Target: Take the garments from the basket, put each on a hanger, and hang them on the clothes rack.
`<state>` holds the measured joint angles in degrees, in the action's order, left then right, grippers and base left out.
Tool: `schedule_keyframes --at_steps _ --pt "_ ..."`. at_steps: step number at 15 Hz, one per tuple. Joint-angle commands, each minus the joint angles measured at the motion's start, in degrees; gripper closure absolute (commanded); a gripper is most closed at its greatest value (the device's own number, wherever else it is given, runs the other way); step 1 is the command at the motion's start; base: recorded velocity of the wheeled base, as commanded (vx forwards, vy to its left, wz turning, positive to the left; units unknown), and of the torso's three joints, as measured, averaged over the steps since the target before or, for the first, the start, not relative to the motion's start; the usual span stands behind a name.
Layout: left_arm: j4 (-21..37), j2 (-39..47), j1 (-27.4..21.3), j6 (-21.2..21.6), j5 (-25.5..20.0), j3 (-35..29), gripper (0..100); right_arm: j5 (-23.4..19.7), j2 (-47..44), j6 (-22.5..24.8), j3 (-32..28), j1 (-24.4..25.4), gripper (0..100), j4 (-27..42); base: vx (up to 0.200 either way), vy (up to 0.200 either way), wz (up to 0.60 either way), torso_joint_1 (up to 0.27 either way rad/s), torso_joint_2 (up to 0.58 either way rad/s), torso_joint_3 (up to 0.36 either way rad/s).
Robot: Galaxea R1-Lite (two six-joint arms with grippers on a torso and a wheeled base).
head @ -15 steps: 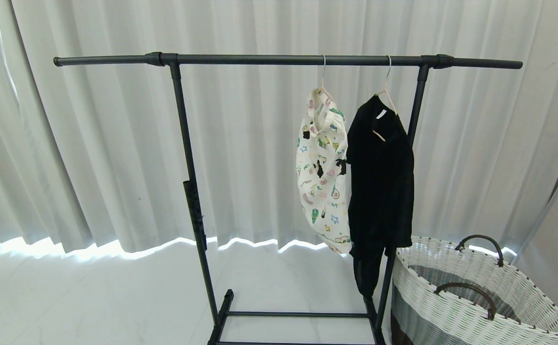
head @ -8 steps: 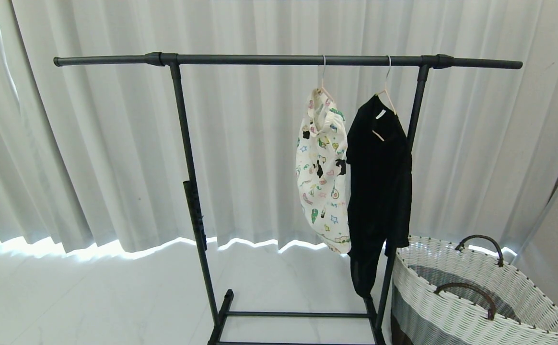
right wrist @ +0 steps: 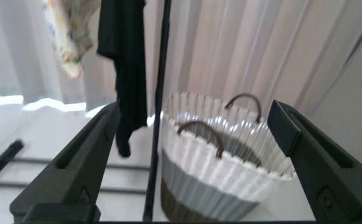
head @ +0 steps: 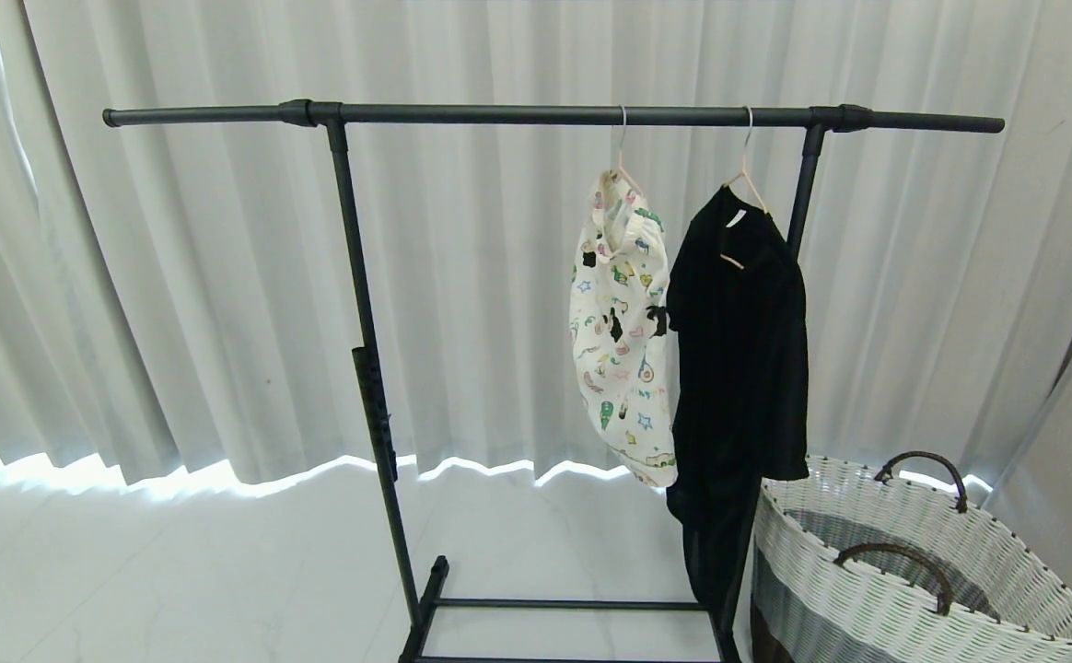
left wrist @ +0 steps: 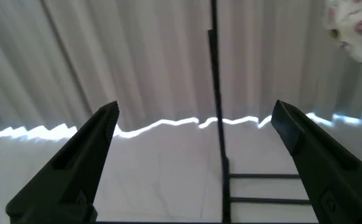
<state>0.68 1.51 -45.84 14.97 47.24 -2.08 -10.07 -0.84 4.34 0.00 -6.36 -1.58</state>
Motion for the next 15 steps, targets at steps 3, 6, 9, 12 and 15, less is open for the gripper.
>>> schedule_keyframes --at_steps 3,6,9,12,15 --pt "0.0 14.7 21.1 3.2 0.0 0.0 0 1.0 -0.1 0.0 0.0 0.0 0 -0.3 0.000 0.000 0.00 0.000 0.00 0.000" --pt "0.0 4.3 40.0 5.2 0.0 0.0 0 1.0 -0.1 0.0 0.0 0.0 0 -0.3 0.000 0.000 0.00 0.000 0.00 0.000" --pt "-0.6 4.0 41.2 -4.4 7.3 0.7 0 0.3 -0.1 -0.1 -0.1 0.0 0 0.0 0.000 0.000 0.00 0.000 0.00 0.000" --pt "-0.7 2.8 49.4 2.9 8.7 0.5 0 0.1 -0.5 -0.1 -0.1 1.8 0 0.2 0.000 0.000 0.00 0.000 0.00 0.000" --pt "-0.7 -0.7 45.6 3.0 7.3 0.4 0 -0.1 -0.1 -0.2 -0.1 1.8 0 0.0 0.000 0.000 0.00 0.000 0.00 0.000"
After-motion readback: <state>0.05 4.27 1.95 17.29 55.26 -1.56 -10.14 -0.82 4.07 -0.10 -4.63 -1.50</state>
